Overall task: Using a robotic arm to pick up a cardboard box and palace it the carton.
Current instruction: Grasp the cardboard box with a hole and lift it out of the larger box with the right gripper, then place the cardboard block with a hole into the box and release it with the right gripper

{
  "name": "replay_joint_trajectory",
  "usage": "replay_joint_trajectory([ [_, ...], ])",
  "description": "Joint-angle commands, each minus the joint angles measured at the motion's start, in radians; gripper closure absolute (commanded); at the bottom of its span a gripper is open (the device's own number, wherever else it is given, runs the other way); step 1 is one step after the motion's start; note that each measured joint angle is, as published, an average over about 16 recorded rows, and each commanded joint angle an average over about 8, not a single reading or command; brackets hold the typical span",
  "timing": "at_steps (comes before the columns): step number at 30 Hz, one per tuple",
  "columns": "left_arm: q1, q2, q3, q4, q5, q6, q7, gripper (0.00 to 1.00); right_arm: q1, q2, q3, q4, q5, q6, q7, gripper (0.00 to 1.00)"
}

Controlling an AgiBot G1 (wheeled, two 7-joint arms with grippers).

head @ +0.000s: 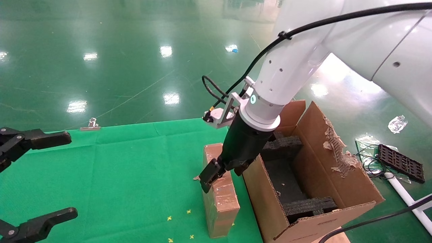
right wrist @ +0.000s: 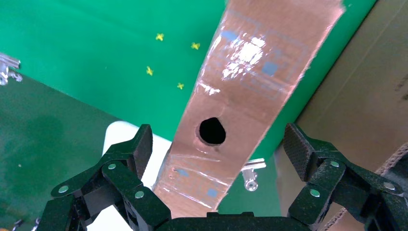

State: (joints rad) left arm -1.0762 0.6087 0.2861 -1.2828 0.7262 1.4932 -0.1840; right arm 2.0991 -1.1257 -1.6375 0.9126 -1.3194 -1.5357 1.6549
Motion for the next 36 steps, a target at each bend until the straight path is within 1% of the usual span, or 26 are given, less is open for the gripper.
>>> replay_joint_trajectory([
  [1, 0.0, 0.0, 0.0, 0.0, 0.0, 0.0, 0.0, 0.0, -0.005, -0.011, -0.005, -0.013, -0.005, 0.003, 0.0, 0.91],
  [2, 0.0, 0.0, 0.0, 0.0, 0.0, 0.0, 0.0, 0.01, -0.008, -0.014, -0.007, -0.015, -0.006, 0.005, 0.001, 0.97],
  [3, 0.0, 0.0, 0.0, 0.0, 0.0, 0.0, 0.0, 0.04, -0.01, -0.016, -0.008, -0.016, -0.007, 0.006, 0.002, 0.99],
  [5, 0.0, 0.0, 0.0, 0.0, 0.0, 0.0, 0.0, 0.19, -0.015, -0.021, -0.011, -0.019, -0.009, 0.01, 0.003, 1.0],
  [6, 0.0, 0.0, 0.0, 0.0, 0.0, 0.0, 0.0, 0.29, -0.017, -0.023, -0.012, -0.02, -0.01, 0.012, 0.003, 1.0],
  [10, 0.0, 0.0, 0.001, 0.0, -0.001, 0.0, 0.0, 0.78, -0.026, -0.029, -0.015, -0.025, -0.01, 0.014, 0.003, 1.0],
  [11, 0.0, 0.0, 0.001, 0.0, -0.001, 0.0, 0.0, 0.87, -0.028, -0.03, -0.016, -0.026, -0.009, 0.014, 0.002, 1.0],
  [13, 0.0, 0.0, 0.001, 0.0, -0.001, 0.0, 0.0, 0.98, -0.032, -0.031, -0.017, -0.029, -0.008, 0.013, 0.001, 1.0],
  [14, 0.0, 0.0, 0.001, 0.0, -0.001, 0.0, 0.001, 1.0, -0.034, -0.032, -0.017, -0.031, -0.007, 0.012, -0.001, 1.0],
  [30, 0.0, -0.001, 0.002, 0.0, -0.001, -0.001, 0.001, 1.0, -0.043, -0.028, -0.03, -0.048, -0.006, 0.002, -0.016, 1.0],
  [33, 0.0, -0.001, 0.002, 0.0, -0.002, -0.001, 0.001, 1.0, -0.037, -0.011, -0.022, -0.043, 0.0, 0.015, -0.033, 1.0],
  [36, -0.001, -0.001, 0.002, 0.0, -0.002, -0.001, 0.001, 1.0, -0.018, 0.025, -0.003, -0.019, 0.006, 0.04, -0.07, 1.0],
])
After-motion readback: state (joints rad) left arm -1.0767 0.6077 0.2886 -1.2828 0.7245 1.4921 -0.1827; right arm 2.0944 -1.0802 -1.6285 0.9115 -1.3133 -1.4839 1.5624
